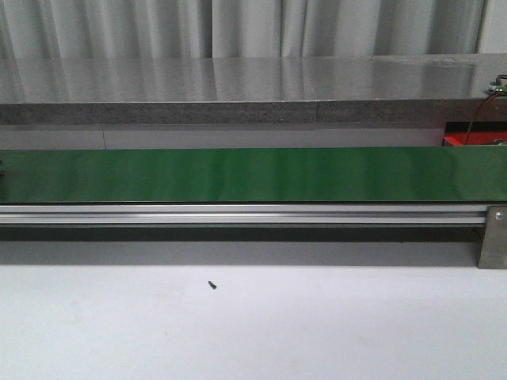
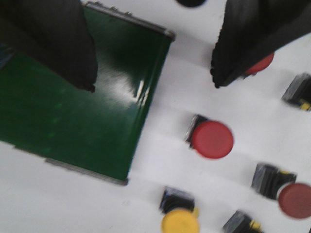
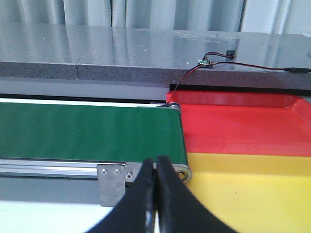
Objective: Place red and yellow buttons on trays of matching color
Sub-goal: 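Lower the yellow button onto the green belt and open the left gripper, then move the left gripper to a red push-button and grasp it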
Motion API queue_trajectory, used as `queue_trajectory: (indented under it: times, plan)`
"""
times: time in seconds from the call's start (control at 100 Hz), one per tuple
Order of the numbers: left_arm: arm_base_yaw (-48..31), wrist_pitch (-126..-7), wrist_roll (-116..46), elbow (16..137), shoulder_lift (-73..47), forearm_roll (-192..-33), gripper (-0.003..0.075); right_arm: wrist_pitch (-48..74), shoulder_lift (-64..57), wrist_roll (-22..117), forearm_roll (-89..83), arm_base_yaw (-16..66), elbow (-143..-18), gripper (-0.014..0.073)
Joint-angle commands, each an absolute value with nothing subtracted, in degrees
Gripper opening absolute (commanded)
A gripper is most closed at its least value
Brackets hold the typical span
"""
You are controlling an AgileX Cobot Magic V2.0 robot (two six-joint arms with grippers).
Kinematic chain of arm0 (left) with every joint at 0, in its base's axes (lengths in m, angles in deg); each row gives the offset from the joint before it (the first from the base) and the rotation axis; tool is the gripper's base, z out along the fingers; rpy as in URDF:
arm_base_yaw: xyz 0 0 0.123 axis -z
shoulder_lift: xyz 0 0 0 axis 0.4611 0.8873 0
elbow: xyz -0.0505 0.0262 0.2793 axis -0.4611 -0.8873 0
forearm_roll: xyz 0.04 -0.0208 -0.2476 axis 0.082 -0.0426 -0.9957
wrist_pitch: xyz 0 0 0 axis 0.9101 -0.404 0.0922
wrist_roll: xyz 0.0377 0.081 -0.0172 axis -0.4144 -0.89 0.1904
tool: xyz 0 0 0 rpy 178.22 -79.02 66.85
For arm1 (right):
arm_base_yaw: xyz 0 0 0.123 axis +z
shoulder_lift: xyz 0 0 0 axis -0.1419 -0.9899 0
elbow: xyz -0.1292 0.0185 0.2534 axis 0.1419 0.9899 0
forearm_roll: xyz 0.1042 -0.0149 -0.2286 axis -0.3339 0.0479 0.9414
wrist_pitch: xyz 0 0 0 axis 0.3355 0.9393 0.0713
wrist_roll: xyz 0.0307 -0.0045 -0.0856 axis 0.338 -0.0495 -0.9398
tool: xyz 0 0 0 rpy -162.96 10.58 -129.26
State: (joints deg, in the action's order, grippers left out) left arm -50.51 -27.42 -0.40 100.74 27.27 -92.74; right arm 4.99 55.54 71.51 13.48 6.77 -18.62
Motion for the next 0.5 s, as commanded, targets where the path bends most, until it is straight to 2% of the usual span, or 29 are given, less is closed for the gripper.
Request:
queue_trajectory:
  times: [0.0, 0.26, 0.49]
  plan:
    - [-52.51, -29.58, 0.17, 98.78, 24.32, -92.24, 0.0496, 0.58, 56.34, 71.39, 13.28, 6.75, -19.71, -0.0068]
    - [-55.57, -34.95, 0.17, 89.84, 24.32, -89.5, 0.0496, 0.58, 56.34, 71.39, 13.28, 6.75, -19.71, -0.0068]
    - [-55.7, -38.6, 0.17, 88.83, 24.42, -88.11, 0.0495, 0.58, 56.34, 71.39, 13.28, 6.75, -19.71, -0.0068]
